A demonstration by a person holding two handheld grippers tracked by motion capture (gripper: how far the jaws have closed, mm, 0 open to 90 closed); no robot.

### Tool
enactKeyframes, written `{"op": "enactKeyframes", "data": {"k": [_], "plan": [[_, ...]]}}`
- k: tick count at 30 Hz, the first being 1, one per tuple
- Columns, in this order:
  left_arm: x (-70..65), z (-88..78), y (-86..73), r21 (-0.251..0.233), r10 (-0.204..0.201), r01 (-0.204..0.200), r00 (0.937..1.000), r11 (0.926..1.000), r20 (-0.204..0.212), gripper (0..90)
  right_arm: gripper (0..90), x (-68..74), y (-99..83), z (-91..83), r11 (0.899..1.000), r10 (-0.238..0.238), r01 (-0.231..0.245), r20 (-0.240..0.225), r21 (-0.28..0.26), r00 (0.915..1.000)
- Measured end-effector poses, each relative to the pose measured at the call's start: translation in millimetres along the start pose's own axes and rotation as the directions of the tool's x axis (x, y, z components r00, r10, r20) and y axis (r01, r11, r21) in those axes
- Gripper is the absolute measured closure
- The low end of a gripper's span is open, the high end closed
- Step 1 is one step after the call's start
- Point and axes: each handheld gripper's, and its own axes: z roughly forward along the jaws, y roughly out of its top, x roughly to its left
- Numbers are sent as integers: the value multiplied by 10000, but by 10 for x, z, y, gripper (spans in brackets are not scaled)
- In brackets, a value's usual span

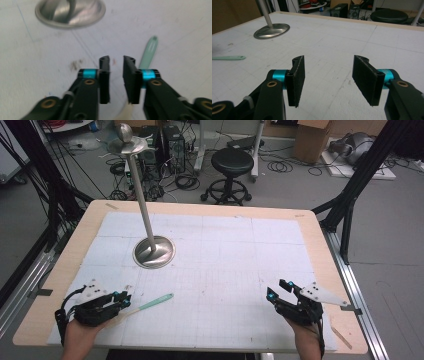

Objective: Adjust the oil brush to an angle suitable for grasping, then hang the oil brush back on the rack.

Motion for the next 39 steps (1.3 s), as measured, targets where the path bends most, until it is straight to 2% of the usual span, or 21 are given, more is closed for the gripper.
{"op": "enactKeyframes", "data": {"k": [3,4,5,7,8,9,11,12,17,21,28,33,37,39], "plan": [[69,-43,46,-994,-60,139,9969,9950,789,458,367,-12,1,-24,10000,12,-12,38,-52,10000],[86,-60,65,-1387,-15,155,9950,9902,1001,397,336,-7,4,-34,10000,48,-48,59,-55,10000],[91,-69,77,-1566,-7,181,9939,9875,1106,332,287,1,9,-50,9999,85,-84,101,-106,9999],[100,-91,110,-1956,-16,317,9884,9802,1519,297,185,2,15,-66,9995,207,-203,196,-236,9996],[104,-98,125,-2150,92,276,9857,9762,1682,265,145,5,18,-78,9987,374,-359,435,-348,9984],[102,-106,139,-2286,155,225,9865,9733,1633,198,145,9,23,-93,9971,593,-565,546,-509,9967],[106,-131,151,-2495,308,121,9854,9683,1673,192,145,18,36,-124,9950,750,-707,599,-708,9954],[107,-145,145,-2585,330,118,9852,9659,1683,195,146,32,39,-142,9953,681,-640,561,-733,9961],[115,-169,97,-2363,581,-171,9841,9715,1678,235,145,78,41,-178,9975,286,-257,431,-653,9987],[114,-175,81,-2315,555,-150,9840,9727,1693,234,146,84,34,-163,9981,188,-172,258,-598,9995],[106,-154,62,-2139,563,-216,9859,9766,1576,230,146,77,26,-167,9985,265,-254,202,-491,9994],[96,-152,48,-1852,746,-456,9855,9816,1527,232,147,81,25,-154,9989,191,-183,202,-422,9996],[84,-141,45,-1472,961,-699,9791,9866,1792,263,149,98,27,-136,9995,120,-116,136,-300,9998],[77,-109,43,-1046,993,-802,9762,9913,1929,265,150,98,28,-125,9997,65,-61,160,-245,9999]]}}
